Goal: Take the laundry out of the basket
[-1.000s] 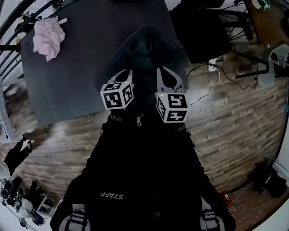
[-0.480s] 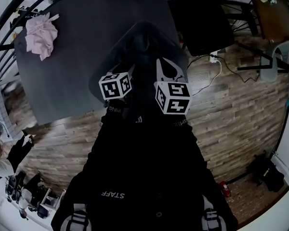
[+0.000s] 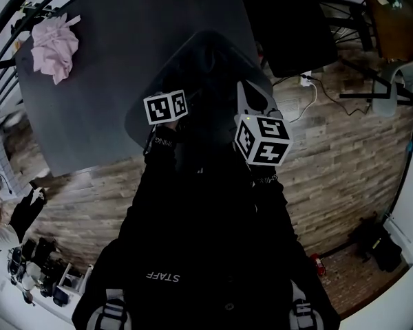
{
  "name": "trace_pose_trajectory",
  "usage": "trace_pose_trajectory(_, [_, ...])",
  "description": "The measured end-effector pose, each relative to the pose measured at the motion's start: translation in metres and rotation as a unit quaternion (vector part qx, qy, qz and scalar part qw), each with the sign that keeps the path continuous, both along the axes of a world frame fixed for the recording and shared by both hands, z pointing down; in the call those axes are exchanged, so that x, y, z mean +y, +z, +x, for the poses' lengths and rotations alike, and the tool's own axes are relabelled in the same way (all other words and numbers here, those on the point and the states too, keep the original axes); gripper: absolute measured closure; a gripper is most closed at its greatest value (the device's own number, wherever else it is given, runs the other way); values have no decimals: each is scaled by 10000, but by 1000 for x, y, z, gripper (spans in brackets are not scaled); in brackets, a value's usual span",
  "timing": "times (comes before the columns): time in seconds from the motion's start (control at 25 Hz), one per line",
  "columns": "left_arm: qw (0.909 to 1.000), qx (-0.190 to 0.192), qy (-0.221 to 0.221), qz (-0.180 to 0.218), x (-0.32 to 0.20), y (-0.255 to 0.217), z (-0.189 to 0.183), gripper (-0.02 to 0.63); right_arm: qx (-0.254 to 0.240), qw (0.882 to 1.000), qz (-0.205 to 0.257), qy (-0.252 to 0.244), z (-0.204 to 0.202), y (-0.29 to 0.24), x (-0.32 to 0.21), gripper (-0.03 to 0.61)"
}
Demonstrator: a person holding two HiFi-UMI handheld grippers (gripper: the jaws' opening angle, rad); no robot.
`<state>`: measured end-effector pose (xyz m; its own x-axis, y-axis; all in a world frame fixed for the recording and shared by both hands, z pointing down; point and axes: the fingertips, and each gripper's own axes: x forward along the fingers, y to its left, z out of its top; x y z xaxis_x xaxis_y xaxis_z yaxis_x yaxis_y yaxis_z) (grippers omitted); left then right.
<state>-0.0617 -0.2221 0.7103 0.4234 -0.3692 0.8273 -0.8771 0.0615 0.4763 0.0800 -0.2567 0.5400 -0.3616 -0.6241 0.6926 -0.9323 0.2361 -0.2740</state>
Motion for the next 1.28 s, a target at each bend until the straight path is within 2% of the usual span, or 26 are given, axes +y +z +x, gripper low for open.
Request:
trace_pose_trajectory(0.16, [9999, 29, 87, -101, -4, 18, 1, 50, -29, 9999, -35, -96, -6, 4, 1, 563])
trace_pose_trajectory(0.28, [9996, -57, 217, -146, -6, 29, 5, 31, -52, 9998, -35, -201, -8, 4, 1, 563])
trace_pose_trajectory(0.64, [9966, -675, 410, -231, -6, 68, 13, 31, -107, 9996, -31, -270, -8, 5, -4, 563])
trace_pose_trajectory(0.8, [9962, -722, 431, -218, -8, 77, 15, 31, -165, 9995, -35, -266, -5, 4, -5, 563])
trace_pose_trajectory(1.04, [9959, -817, 393, -31, -8, 81, 13, 31, -134, 9999, -84, 61, 21, 4, -1, 563])
trace_pose_trajectory(1.16, [9951, -875, 452, -60, -8, 82, 13, 34, -155, 9997, -78, 145, 29, 3, -2, 563])
trace_pose_trajectory(1.24, [9950, -854, 499, -146, -8, 82, 14, 51, -86, 9998, -66, 142, 30, 4, -1, 563])
trace_pose_trajectory(1.28, [9952, -810, 524, -184, -8, 81, 15, 81, -80, 9998, -66, 150, 31, 4, 0, 563])
